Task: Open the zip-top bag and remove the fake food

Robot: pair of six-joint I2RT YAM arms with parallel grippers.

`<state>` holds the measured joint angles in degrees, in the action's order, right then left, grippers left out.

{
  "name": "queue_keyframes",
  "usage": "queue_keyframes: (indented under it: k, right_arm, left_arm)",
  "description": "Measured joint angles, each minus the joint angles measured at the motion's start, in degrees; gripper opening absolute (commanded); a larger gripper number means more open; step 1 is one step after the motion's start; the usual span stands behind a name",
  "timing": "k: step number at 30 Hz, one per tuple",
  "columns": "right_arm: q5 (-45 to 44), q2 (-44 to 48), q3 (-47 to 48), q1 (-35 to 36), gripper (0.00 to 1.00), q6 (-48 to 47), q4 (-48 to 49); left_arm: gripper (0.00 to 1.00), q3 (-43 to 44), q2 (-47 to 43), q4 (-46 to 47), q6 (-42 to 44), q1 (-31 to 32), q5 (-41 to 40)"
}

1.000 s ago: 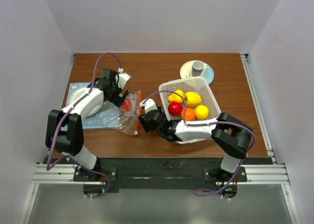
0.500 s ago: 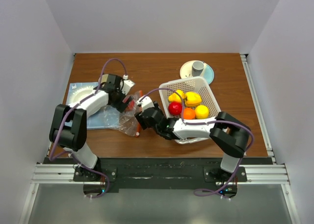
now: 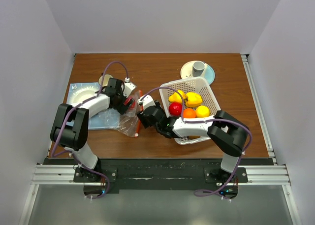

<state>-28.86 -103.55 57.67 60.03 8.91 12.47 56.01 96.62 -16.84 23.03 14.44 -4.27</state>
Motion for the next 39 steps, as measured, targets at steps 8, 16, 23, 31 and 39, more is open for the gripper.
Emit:
queue_keyframes:
  k: [8, 16, 23, 31, 39]
  right_arm:
    - [0.1, -0.1, 0.0, -0.7, 0.75, -0.2, 0.8]
    - [1.6, -4.3, 1.4, -1.5, 0.73, -0.6, 2.5]
    - [3.1, -4.3, 1.5, -1.6, 0.73, 0.8, 3.0]
    - [3.2, -2.2, 0.7, -1.6, 0.73, 2.6, 3.3]
    - [3.2, -0.9, -0.4, -1.6, 0.72, 3.9, 3.8]
  left_arm:
    - [1.0, -4.9, -2.4, 6.1, 5.7, 0.5, 3.1]
    - [1.0, -5.9, -5.8, -2.3, 11.8, 0.6, 9.6]
    - [1.0, 3.5, -12.7, -13.1, 11.0, 0.4, 12.9]
    - [1.0, 7.7, -16.6, -7.6, 4.8, 0.2, 13.2]
    - [1.0, 2.0, -8.2, -4.5, 4.6, 0.2, 9.9]
